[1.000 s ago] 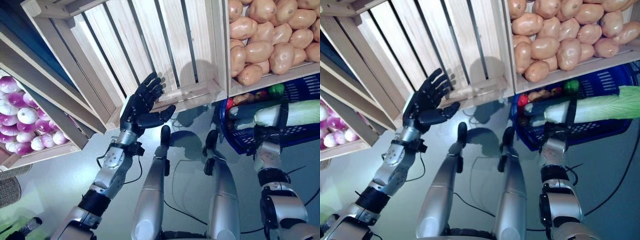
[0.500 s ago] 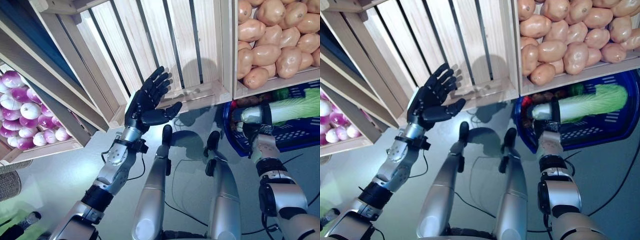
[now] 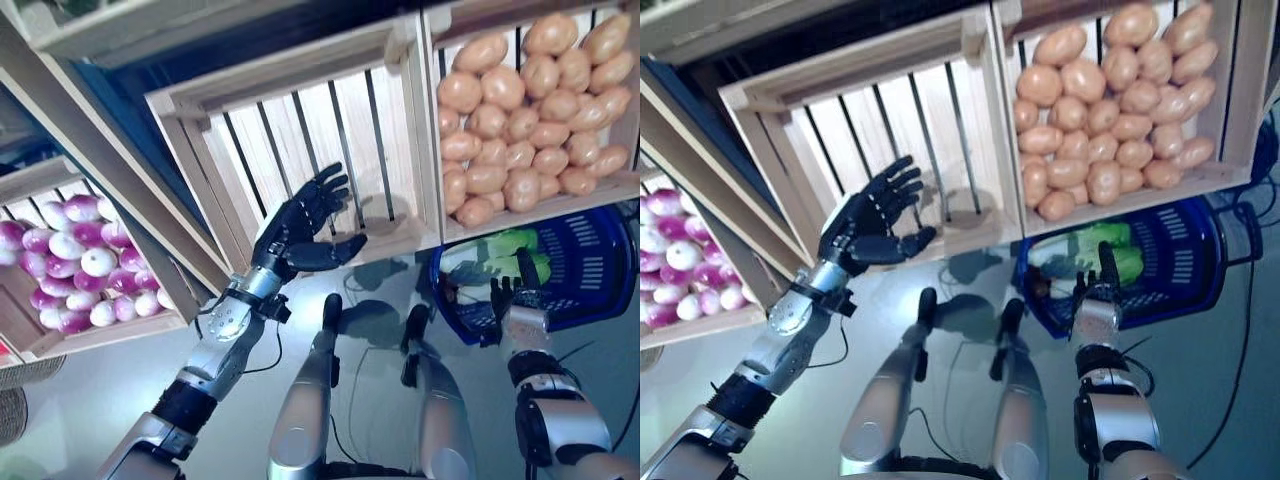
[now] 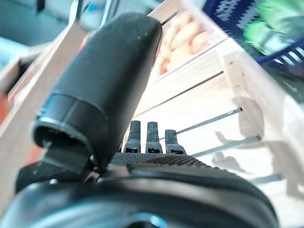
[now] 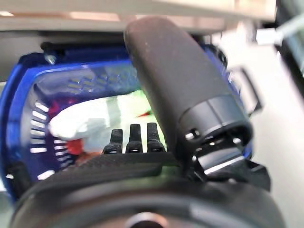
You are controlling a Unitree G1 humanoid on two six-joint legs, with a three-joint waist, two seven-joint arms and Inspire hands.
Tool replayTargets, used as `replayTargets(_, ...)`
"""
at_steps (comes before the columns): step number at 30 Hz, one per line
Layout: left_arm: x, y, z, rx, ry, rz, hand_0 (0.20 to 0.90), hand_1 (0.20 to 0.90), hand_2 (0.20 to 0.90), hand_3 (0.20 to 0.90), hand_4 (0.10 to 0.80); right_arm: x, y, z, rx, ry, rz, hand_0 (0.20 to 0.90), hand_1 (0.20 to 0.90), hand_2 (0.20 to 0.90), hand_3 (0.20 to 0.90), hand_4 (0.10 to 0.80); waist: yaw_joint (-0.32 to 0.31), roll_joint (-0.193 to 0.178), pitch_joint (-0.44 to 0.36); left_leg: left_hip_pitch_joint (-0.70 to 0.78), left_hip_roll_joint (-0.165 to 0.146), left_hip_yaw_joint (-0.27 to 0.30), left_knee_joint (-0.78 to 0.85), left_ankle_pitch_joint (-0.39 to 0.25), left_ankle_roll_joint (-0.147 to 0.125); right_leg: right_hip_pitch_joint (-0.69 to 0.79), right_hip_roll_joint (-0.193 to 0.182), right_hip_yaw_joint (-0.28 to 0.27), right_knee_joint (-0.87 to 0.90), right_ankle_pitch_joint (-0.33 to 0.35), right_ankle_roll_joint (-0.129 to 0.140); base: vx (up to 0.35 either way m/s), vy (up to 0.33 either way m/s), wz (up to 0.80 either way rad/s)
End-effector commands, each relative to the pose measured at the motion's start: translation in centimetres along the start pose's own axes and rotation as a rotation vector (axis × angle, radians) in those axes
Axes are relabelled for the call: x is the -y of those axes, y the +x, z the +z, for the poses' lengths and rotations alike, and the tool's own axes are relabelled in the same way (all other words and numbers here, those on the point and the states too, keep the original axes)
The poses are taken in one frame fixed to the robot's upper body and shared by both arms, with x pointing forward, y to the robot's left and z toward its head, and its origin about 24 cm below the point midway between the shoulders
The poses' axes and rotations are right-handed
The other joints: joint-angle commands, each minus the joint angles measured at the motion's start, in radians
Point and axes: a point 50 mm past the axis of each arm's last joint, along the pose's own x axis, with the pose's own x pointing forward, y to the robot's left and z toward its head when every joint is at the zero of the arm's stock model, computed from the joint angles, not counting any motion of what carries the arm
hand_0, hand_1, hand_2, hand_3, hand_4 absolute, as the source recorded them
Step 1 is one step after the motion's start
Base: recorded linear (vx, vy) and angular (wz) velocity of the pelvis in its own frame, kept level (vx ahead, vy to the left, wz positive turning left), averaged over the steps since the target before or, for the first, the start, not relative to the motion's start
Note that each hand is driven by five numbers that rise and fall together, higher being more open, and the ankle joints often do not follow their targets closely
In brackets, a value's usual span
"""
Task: Put vegetables into the basket
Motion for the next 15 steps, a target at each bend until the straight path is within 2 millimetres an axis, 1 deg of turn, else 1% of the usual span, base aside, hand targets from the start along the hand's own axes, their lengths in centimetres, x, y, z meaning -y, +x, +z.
replayTargets(1,1.7,-0.9,1.1,0.056,-0.018,-0.153,0.900,0.900,0.900,0.900,0.800,3.2,-0.8,2.2,0.160,-0.318,0.059,0.900,0.900,0.900,0.900,0.800,-0.009,-0.003,-0.184,0.017,-0.023,0.020,-0.060,-0.001,-0.002,0.121,0.047,-0.021,-0.088,0.019,-0.040,0.174,0.078,-0.06)
replayTargets(2,1.9,-1.5,0.2,0.006,-0.023,-0.176,0.900,0.900,0.900,0.900,0.800,4.8,-1.1,2.2,0.145,-0.378,0.066,0.900,0.900,0.900,0.900,0.800,-0.015,-0.006,-0.204,0.045,-0.017,0.025,-0.076,0.000,-0.004,0.148,0.048,-0.017,-0.105,0.022,-0.039,0.180,0.061,-0.05)
replayTargets(3,2.2,-2.1,-0.5,-0.035,-0.009,-0.212,0.900,0.900,0.900,0.900,0.800,5.9,-1.4,2.1,0.136,-0.474,0.081,0.900,0.900,0.900,0.900,0.800,-0.022,-0.011,-0.224,0.070,-0.011,0.028,-0.092,0.002,-0.004,0.173,0.049,-0.014,-0.119,0.024,-0.036,0.221,0.068,-0.05)
replayTargets(4,2.5,-3.0,-1.6,-0.096,-0.018,-0.247,0.900,0.900,0.900,0.900,0.800,7.3,-2.0,1.8,0.117,-0.605,0.111,0.900,0.900,0.900,0.900,0.800,-0.034,-0.020,-0.253,0.103,-0.003,0.036,-0.116,0.007,-0.007,0.207,0.051,-0.011,-0.142,0.026,-0.032,0.207,0.065,-0.02)
replayTargets(6,2.9,-4.7,-3.6,-0.209,-0.048,-0.283,0.900,0.900,0.900,0.900,0.800,8.9,-3.1,0.9,0.065,-0.809,0.170,0.900,0.900,0.900,0.900,0.800,-0.050,-0.029,-0.292,0.143,0.008,0.041,-0.140,0.012,-0.011,0.245,0.055,-0.007,-0.160,0.027,-0.027,0.190,0.065,-0.06)
replayTargets(9,3.3,-7.0,-6.6,-0.372,-0.051,-0.332,0.900,0.900,0.900,0.900,0.800,11.0,-4.0,0.3,-0.046,-1.052,0.258,0.900,0.900,0.900,0.900,0.800,-0.070,-0.038,-0.336,0.180,0.015,0.050,-0.140,0.001,-0.012,0.275,0.056,-0.002,-0.161,0.016,-0.023,0.158,0.048,-0.07)
replayTargets(10,3.4,-8.1,-7.7,-0.440,-0.054,-0.328,0.900,0.900,0.900,0.900,0.800,12.1,-4.4,-0.1,-0.121,-1.145,0.282,0.900,0.900,0.900,0.900,0.800,-0.077,-0.041,-0.352,0.191,0.015,0.055,-0.133,-0.007,-0.011,0.284,0.055,0.003,-0.155,0.010,-0.021,0.129,0.039,-0.02)
replayTargets(11,3.4,-8.6,-8.3,-0.476,-0.052,-0.330,0.900,0.900,0.900,0.900,0.800,12.6,-4.5,-0.2,-0.153,-1.192,0.297,0.900,0.900,0.900,0.900,0.800,-0.080,-0.042,-0.358,0.196,0.015,0.057,-0.130,-0.011,-0.011,0.287,0.054,0.004,-0.154,0.007,-0.020,0.126,0.038,-0.06)
replayTargets(12,3.4,-9.9,-9.7,-0.555,-0.051,-0.331,0.900,0.900,0.900,0.900,0.800,13.9,-4.9,-0.3,-0.224,-1.293,0.312,0.900,0.900,0.900,0.900,0.800,-0.083,-0.044,-0.373,0.207,0.015,0.061,-0.127,-0.018,-0.010,0.298,0.052,0.003,-0.152,0.001,-0.018,0.092,0.029,-0.10)
replayTargets(13,3.4,-10.6,-10.5,-0.602,-0.041,-0.320,0.900,0.900,0.900,0.900,0.800,14.9,-5.1,-0.4,-0.278,-1.359,0.316,0.900,0.900,0.900,0.900,0.800,-0.085,-0.045,-0.381,0.215,0.015,0.062,-0.126,-0.022,-0.010,0.305,0.051,0.003,-0.153,-0.001,-0.017,0.116,0.035,-0.17)
replayTargets(15,3.1,-12.8,-12.8,-0.731,0.020,-0.293,0.900,0.900,0.900,0.900,0.800,17.2,-5.7,-0.7,-0.409,-1.537,0.335,0.900,0.900,0.900,0.900,0.800,-0.087,-0.047,-0.400,0.244,0.015,0.062,-0.129,-0.034,-0.010,0.330,0.047,0.005,-0.162,-0.007,-0.012,0.109,0.033,-0.16)
